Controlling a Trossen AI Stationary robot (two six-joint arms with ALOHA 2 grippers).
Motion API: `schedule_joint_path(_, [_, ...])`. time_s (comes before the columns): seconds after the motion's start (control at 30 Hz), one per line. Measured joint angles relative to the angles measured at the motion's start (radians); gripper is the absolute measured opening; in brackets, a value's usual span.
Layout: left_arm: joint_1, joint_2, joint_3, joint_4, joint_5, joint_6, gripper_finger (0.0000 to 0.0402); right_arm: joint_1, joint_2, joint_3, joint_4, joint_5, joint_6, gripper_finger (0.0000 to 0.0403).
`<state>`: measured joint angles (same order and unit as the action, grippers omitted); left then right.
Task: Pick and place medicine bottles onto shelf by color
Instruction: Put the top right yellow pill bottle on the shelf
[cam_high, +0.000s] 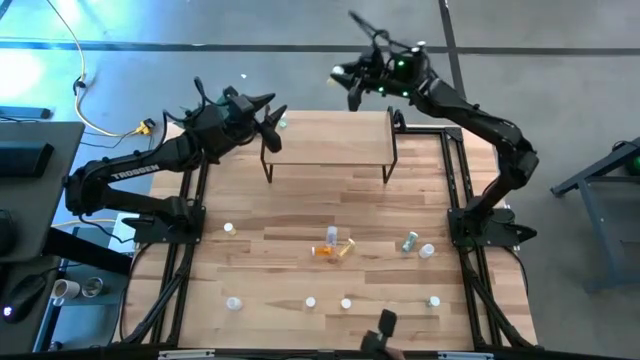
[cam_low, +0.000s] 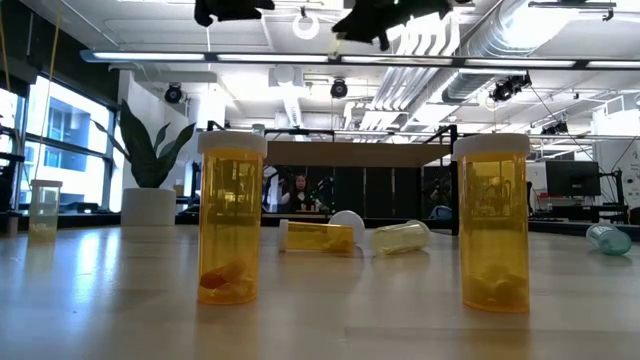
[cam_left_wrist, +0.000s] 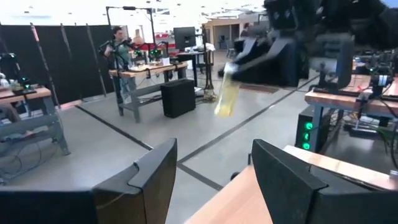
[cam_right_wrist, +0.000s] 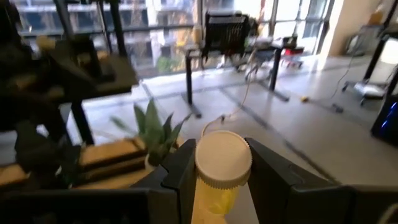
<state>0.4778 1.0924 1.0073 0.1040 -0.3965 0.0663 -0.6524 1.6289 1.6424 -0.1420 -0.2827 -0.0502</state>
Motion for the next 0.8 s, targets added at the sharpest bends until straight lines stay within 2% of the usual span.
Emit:
schedule_joint_path(0.3, [0.000,0.000,0.000,-0.138,0.000,-0.110,0.0200,0.040,0.082,0.012,-0.023,-0.004,-0.043,0.0108])
schedule_joint_path(0.47, [0.000,0.000,0.000,-0.193,0.000,-0.168,0.0200,0.046,0.167,0.158,-0.103,-0.004,-0.085,0.0108])
schedule_joint_path(0.63, [0.000,0.000,0.000,-0.259,0.000,-0.205,0.0200,0.047,0.300,0.321,-0.273,-0.010,-0.109,0.0108])
schedule_joint_path(0.8, [0.000,0.001,0.000,-0.319,-0.011,-0.206,0.0200,0.046,0.372,0.350,-0.312,-0.070,-0.110,0.0108])
